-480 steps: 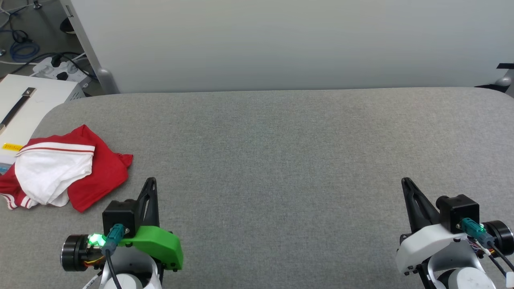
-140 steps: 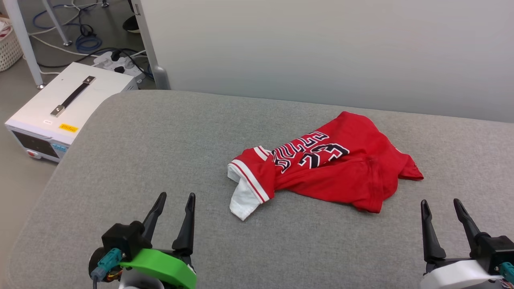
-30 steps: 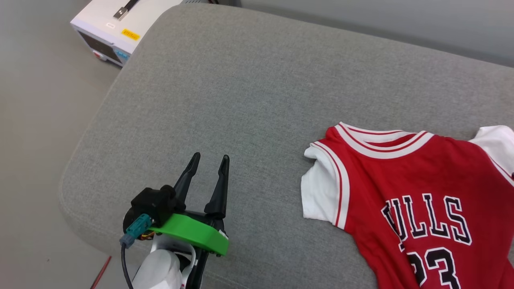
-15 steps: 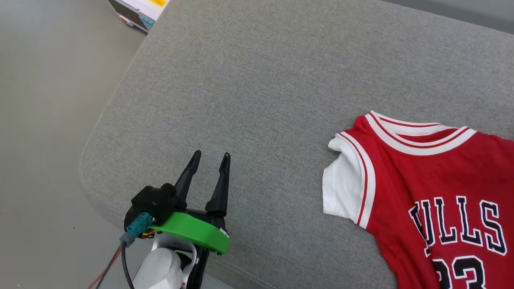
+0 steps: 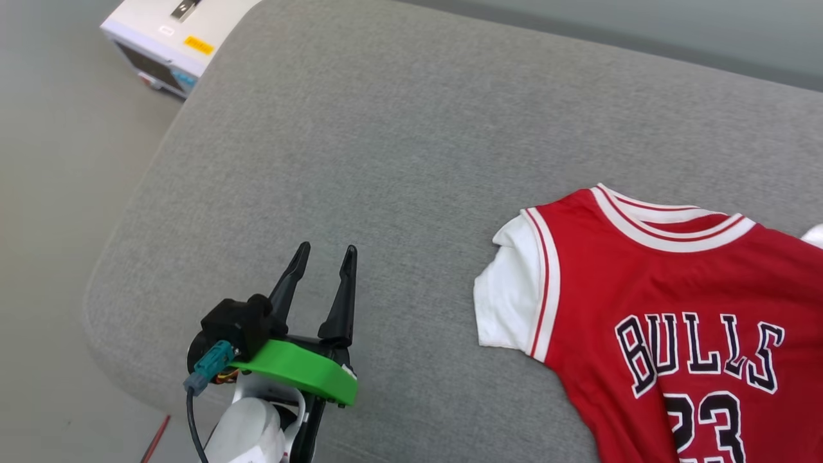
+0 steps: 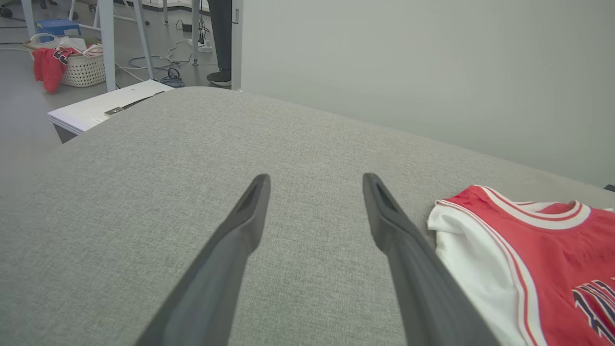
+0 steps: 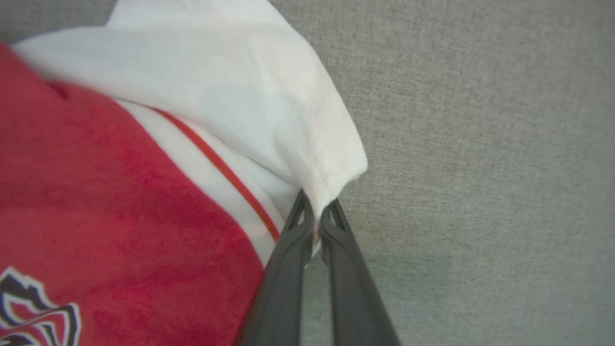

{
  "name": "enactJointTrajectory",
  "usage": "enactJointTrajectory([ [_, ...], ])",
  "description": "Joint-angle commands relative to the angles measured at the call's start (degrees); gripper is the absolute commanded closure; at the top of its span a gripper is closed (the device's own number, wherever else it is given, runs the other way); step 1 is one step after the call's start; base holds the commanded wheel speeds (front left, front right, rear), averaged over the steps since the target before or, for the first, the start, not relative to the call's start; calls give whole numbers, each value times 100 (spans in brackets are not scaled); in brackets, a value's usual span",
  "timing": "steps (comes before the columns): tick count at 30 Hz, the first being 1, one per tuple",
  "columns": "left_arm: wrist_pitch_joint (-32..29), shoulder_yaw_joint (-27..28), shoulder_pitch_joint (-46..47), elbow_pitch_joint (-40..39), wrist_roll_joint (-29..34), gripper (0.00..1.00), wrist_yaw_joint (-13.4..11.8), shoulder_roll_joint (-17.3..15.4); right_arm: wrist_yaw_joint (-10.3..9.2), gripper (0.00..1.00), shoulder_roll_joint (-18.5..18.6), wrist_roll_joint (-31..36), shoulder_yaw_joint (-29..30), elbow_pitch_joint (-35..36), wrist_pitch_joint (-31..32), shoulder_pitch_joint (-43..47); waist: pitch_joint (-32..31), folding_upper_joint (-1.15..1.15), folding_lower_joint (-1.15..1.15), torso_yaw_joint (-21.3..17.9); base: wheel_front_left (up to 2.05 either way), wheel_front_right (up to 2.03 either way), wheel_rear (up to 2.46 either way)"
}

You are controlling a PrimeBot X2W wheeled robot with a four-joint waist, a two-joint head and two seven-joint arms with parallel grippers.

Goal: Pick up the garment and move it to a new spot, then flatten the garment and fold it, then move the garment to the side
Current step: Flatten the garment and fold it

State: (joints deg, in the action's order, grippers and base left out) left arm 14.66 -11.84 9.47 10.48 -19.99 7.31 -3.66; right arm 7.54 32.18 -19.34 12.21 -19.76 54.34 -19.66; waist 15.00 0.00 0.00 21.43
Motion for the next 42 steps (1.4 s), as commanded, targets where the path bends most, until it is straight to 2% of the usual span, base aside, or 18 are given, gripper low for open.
enactJointTrajectory([
  [1,34,22,-16,11,29,0,18,-46,-5,100,-27,104,89,-90,-104,182,-290,0,0,-341,0,0,0],
  [12,34,12,-126,71,41,0,18,-158,-5,100,-462,527,711,-386,-640,738,-633,0,0,-996,0,0,0],
  [13,34,6,-137,78,37,0,18,-166,-5,61,-525,568,759,-391,-713,763,-659,0,0,-1056,0,0,0],
  [14,34,1,-145,86,35,0,18,-174,-5,0,-571,606,785,-394,-775,773,-684,0,0,-1102,0,0,0],
  [18,34,-20,-173,107,-4,0,18,-184,-5,0,-773,571,828,-426,-1093,757,-804,0,0,-1295,0,0,0],
  [23,34,-15,-225,102,-218,0,18,-183,-5,0,-807,481,640,-274,-1978,762,-1011,0,0,-1491,0,0,0],
  [31,34,-123,-395,95,-290,0,18,-211,-5,0,-934,-80,116,744,-3705,1209,-1311,0,0,-1726,0,0,0],
  [35,34,-278,-480,107,-396,0,18,-207,-5,0,-1505,-631,212,1434,-4431,1678,-1356,0,0,-1801,0,0,0],
  [42,34,-557,-525,261,-410,0,18,-340,-5,0,-2214,-530,82,2368,-5476,2454,-1332,0,0,-2033,0,0,0],
])
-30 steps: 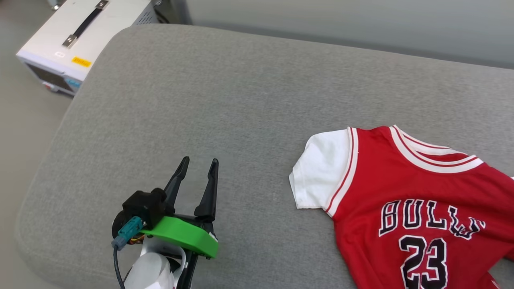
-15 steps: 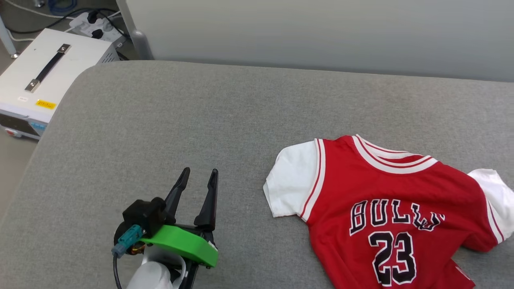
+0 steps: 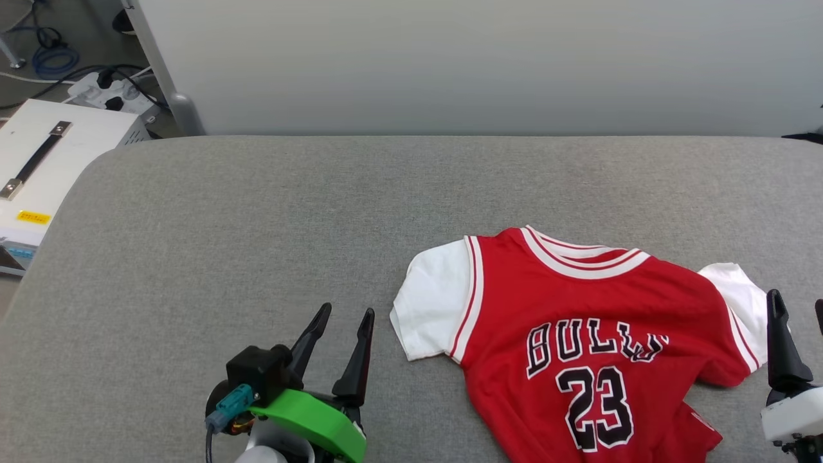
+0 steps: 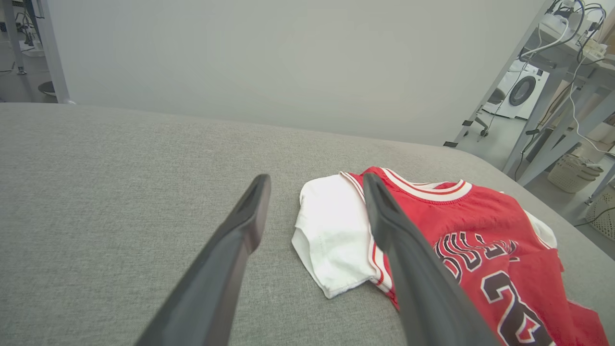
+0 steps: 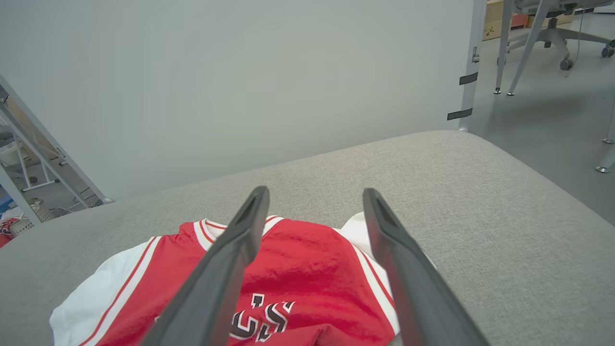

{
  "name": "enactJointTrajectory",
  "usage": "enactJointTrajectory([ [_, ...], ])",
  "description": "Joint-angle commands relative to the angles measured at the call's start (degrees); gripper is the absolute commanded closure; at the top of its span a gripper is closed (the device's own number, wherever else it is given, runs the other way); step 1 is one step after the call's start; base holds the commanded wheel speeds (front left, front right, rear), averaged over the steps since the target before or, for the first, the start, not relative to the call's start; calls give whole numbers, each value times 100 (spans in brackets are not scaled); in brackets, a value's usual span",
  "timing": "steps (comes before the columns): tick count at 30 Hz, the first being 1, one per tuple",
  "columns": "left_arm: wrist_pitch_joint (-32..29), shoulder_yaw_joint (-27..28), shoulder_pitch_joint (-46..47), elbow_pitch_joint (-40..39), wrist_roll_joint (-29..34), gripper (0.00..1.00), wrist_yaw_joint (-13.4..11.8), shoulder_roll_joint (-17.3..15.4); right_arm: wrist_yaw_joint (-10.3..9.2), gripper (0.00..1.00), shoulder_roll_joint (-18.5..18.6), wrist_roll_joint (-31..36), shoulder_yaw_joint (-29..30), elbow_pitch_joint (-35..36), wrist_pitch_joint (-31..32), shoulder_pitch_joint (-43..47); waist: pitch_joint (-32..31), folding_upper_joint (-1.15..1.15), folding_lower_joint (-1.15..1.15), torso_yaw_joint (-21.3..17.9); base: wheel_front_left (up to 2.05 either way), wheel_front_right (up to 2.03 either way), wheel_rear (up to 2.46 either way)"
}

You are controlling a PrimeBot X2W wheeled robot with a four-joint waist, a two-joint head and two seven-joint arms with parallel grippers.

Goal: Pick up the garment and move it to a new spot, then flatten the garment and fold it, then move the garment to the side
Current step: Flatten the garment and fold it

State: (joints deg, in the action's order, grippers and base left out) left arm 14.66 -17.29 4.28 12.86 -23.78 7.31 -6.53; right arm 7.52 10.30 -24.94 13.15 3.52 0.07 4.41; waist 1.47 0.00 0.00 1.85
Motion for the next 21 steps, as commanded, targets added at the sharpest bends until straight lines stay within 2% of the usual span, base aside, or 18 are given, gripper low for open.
enactJointTrajectory([
  [1,34,-52,31,51,-23,0,18,-76,-3,0,-92,39,-14,98,-131,91,37,0,0,-107,0,0,0],
  [5,-246,-290,363,175,-112,0,18,-159,-3,0,-203,189,-7,190,-288,163,153,0,0,-280,0,0,0],
  [7,-636,-492,645,247,-160,0,18,-258,-3,0,-231,223,6,208,-294,125,240,0,0,-375,0,0,0],
  [14,-2728,-909,1941,642,-961,0,18,-520,-3,0,-340,357,113,281,-342,-122,589,0,0,-719,0,0,0],
  [19,-4081,-1134,2789,1097,-1323,0,18,-751,-3,0,-409,405,-76,219,-414,-280,797,0,0,-998,0,0,0],
  [20,-4701,-1203,3163,1435,-1431,0,18,-880,-3,0,-446,451,-213,149,-490,-363,887,0,0,-1166,0,0,0],
  [21,-4824,-1236,3245,1522,-1422,0,18,-925,-3,0,-456,461,-248,128,-511,-381,913,0,0,-1212,0,0,0],
])
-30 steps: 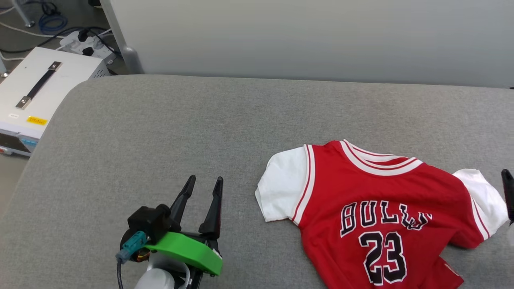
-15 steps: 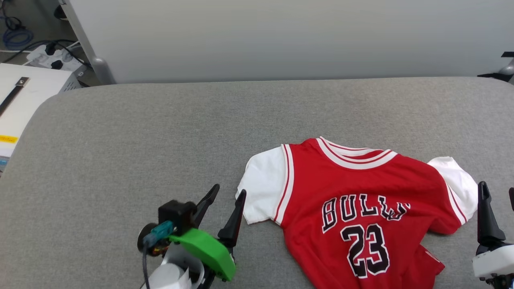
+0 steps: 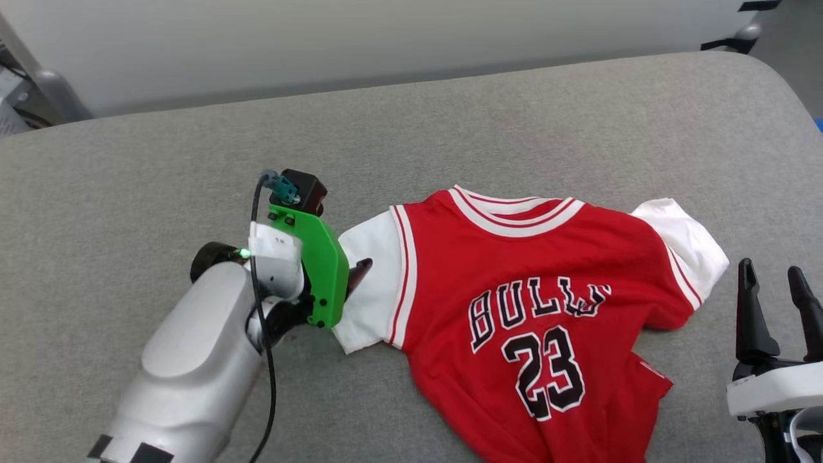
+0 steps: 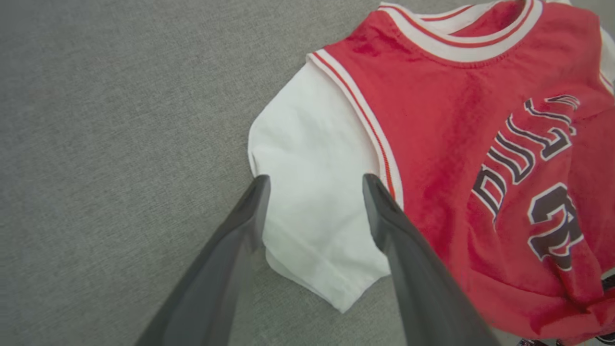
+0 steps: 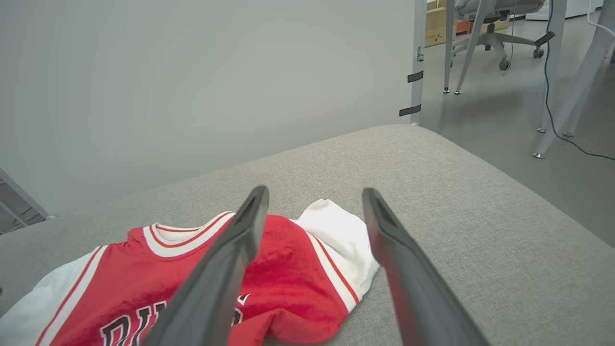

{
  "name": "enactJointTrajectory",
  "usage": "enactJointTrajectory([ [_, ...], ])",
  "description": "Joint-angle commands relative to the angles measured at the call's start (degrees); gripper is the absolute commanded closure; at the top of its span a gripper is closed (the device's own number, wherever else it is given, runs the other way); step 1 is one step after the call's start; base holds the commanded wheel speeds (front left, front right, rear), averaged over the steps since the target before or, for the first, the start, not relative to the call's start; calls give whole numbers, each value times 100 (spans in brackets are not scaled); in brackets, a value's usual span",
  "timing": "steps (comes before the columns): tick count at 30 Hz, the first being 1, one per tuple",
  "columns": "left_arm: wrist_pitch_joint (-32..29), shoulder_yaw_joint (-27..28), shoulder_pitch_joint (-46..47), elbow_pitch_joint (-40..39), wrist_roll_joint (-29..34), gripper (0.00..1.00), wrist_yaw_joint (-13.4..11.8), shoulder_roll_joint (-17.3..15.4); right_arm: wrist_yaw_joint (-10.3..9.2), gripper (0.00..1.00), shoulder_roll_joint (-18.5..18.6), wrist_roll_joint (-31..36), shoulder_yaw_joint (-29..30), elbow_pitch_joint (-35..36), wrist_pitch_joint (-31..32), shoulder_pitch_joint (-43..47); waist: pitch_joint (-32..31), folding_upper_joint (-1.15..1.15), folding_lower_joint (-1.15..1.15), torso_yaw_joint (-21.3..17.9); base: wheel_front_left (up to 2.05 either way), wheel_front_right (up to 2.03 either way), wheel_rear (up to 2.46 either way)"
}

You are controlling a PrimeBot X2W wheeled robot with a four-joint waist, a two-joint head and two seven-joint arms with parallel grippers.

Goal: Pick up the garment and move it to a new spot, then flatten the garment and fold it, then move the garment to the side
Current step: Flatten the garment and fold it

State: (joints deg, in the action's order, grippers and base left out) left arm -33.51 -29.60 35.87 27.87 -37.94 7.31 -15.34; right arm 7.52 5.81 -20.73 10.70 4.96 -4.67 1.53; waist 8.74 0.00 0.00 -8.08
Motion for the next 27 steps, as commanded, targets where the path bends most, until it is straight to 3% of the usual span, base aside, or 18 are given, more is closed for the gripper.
enactJointTrajectory([
  [1,-136,-41,163,129,-10,0,18,-87,-3,0,-17,51,-42,-46,-59,-114,211,0,0,-268,0,0,0],
  [5,-104,-135,439,794,262,0,-76,-335,-3,0,-69,42,-180,-203,-198,-201,355,0,0,-489,0,0,0],
  [12,-10,-357,364,1242,257,0,-29,-264,-3,0,-82,48,-270,-265,-241,-244,436,0,0,-522,0,0,0],
  [13,14,-418,345,1261,245,5,-17,-253,-3,0,-76,53,-292,-267,-237,-252,449,0,0,-515,0,0,0],
  [14,63,-447,328,1261,216,100,-10,-241,-3,0,-71,57,-306,-267,-236,-260,456,0,0,-509,0,0,0],
  [27,1409,-112,166,932,-138,100,-5,-701,-3,0,201,111,-193,-205,336,-88,8,0,0,25,0,0,0],
])
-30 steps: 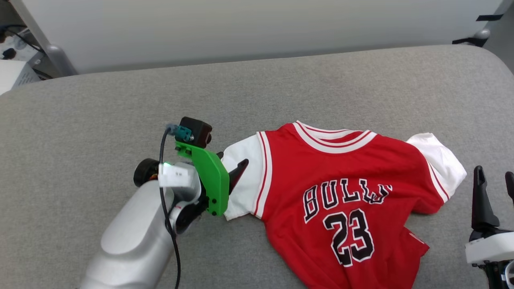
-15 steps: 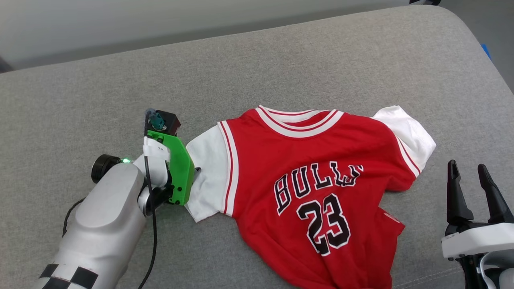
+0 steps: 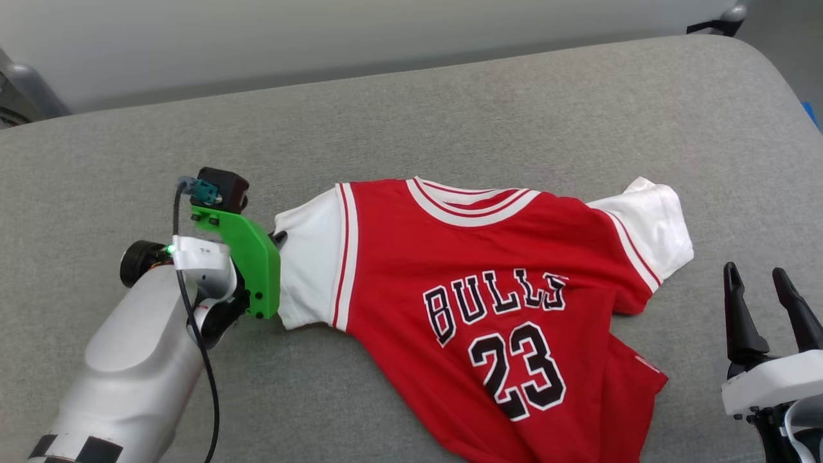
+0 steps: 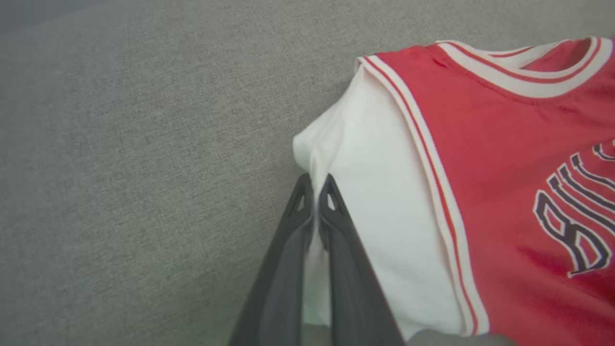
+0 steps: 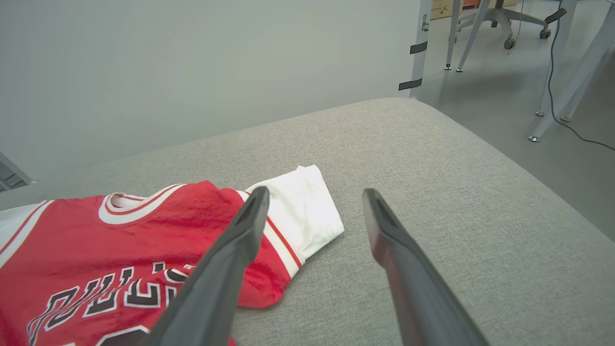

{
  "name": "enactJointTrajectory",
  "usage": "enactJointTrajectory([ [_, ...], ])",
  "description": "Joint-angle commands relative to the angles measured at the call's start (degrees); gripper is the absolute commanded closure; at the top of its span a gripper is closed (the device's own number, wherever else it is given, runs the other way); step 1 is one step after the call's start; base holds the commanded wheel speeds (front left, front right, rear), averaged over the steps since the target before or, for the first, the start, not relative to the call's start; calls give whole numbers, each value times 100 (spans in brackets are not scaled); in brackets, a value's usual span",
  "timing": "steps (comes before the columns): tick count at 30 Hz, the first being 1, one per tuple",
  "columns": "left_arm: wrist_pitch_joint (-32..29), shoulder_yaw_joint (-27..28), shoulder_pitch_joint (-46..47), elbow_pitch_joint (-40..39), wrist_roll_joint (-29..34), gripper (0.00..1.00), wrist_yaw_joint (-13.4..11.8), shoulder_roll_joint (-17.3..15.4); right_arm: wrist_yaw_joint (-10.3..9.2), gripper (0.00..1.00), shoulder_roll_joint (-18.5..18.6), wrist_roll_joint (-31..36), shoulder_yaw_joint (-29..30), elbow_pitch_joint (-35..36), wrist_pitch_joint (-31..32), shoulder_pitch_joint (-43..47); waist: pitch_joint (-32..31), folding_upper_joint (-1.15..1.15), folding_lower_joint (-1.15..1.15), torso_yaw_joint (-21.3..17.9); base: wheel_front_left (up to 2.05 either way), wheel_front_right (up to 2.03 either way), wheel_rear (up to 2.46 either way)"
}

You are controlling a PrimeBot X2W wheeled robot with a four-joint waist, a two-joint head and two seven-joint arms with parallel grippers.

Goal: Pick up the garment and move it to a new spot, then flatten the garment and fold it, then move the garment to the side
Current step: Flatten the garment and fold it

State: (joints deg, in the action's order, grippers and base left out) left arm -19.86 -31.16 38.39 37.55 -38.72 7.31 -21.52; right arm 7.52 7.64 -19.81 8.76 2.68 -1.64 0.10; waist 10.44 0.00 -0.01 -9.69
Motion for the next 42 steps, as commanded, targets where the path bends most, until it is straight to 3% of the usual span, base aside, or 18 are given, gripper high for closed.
enactJointTrajectory([
  [1,68,85,-113,-121,-87,100,-16,-134,-3,0,29,24,17,31,103,79,-192,0,1,240,0,0,0],
  [7,-152,253,-526,-984,-306,100,-126,-509,-3,0,64,28,49,14,641,250,-347,0,1,595,0,0,0],
  [14,-564,330,-1384,-2557,-522,100,-574,-839,-3,0,261,-23,-136,-14,1684,348,-328,0,1,980,0,0,0],
  [18,-690,290,-1741,-3400,-543,100,-840,-865,-3,0,567,-109,-113,128,2530,76,-219,0,1,1189,0,0,0],
  [23,-765,206,-1933,-4154,-474,100,-1090,-819,-3,0,1007,-245,126,318,4063,-578,-26,0,1,1440,0,0,0],
  [31,-767,30,-1903,-4770,-298,100,-1194,-710,-3,0,1473,-264,269,87,5824,-2127,491,0,1,1844,0,0,0],
  [35,-730,-44,-1813,-4905,-215,100,-1180,-647,-3,0,1599,-119,286,-507,6198,-2770,764,0,1,2049,0,0,0],
  [42,-663,-167,-1620,-5004,-89,100,-1128,-526,-3,0,1757,386,308,-1647,5951,-3382,1066,0,1,2319,0,0,0],
])
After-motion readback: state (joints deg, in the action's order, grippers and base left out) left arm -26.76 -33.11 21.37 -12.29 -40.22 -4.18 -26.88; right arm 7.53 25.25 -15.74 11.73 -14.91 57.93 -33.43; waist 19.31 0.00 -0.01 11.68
